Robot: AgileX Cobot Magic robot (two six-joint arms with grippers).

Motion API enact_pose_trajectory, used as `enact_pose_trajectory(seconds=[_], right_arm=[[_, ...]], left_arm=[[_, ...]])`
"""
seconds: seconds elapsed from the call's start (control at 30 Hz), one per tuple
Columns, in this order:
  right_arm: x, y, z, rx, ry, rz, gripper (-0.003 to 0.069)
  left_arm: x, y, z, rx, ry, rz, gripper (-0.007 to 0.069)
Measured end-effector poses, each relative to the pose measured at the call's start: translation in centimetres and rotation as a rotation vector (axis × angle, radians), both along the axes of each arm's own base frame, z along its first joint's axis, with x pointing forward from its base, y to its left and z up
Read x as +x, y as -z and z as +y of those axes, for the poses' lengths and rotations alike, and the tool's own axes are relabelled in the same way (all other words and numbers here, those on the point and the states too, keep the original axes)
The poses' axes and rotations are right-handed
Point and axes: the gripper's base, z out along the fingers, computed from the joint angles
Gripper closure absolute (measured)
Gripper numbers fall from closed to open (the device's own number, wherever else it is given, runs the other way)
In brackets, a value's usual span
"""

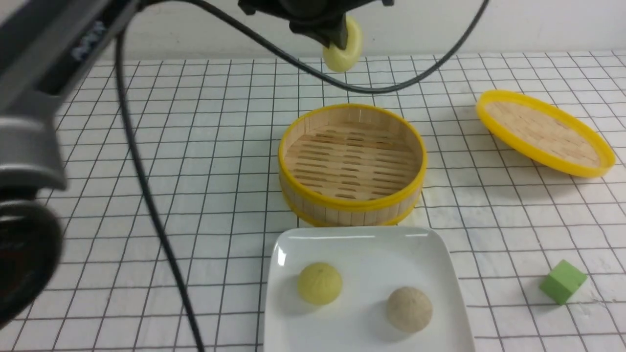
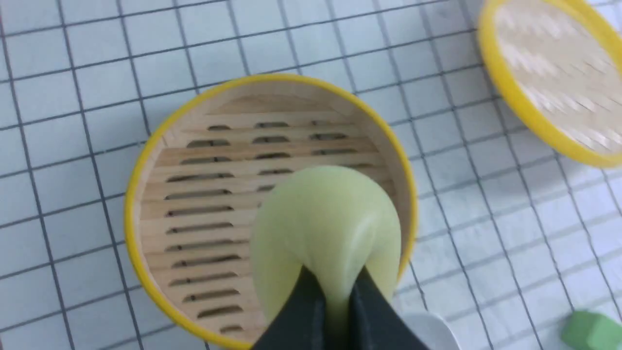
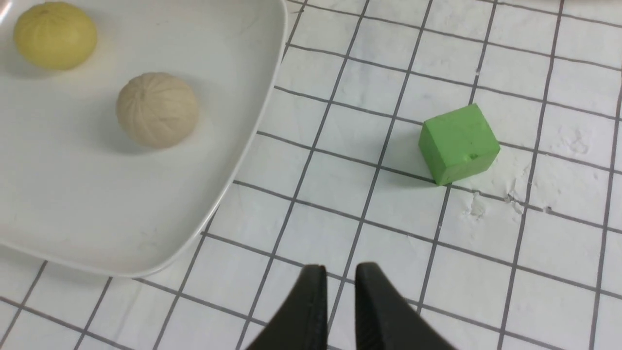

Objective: Put the steamed buns into the plate on the white-black tablecloth.

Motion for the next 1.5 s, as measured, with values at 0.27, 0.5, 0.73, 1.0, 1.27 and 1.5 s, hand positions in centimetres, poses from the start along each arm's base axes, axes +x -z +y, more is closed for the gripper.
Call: enact_pose_trajectory(seconds=[0.27,0.5,0.73,1.0,1.27,1.5], right_arm=[[0.0,0.0,0.0,0.004,0.000,0.001,0.0541],[0.0,0.0,0.0,0.004,-0.001,0.002,0.0534],[-0.4,-1.2,0.1,0.017,-0.013,0.019,0.0550],[-4.0,-6.0,-0.9,0.002,-0.042,-0.033,0.0671],[-9.8,-6.1,-3.3,0.073,0.055,-0.314,0.0674],[-7.1,-2.3,-2.8,0.143,0.093,-0.508,0.0673]], left_arm=[[-11.4,8.6,-2.4,0.232,0.189,0.302,0.0601],[-13.6,17.8,-2.9,0.247,0.108,0.355,0.0574],[-13.0,20.2,-3.4,0.231,0.103,0.321,0.0405],[-12.8,20.4,-3.5,0.246,0.121,0.295,0.0221],[-12.4,17.8,-3.9,0.203,0.134,0.218,0.0202],[-12.4,17.3,-3.9,0.198,0.137,0.205,0.0202]])
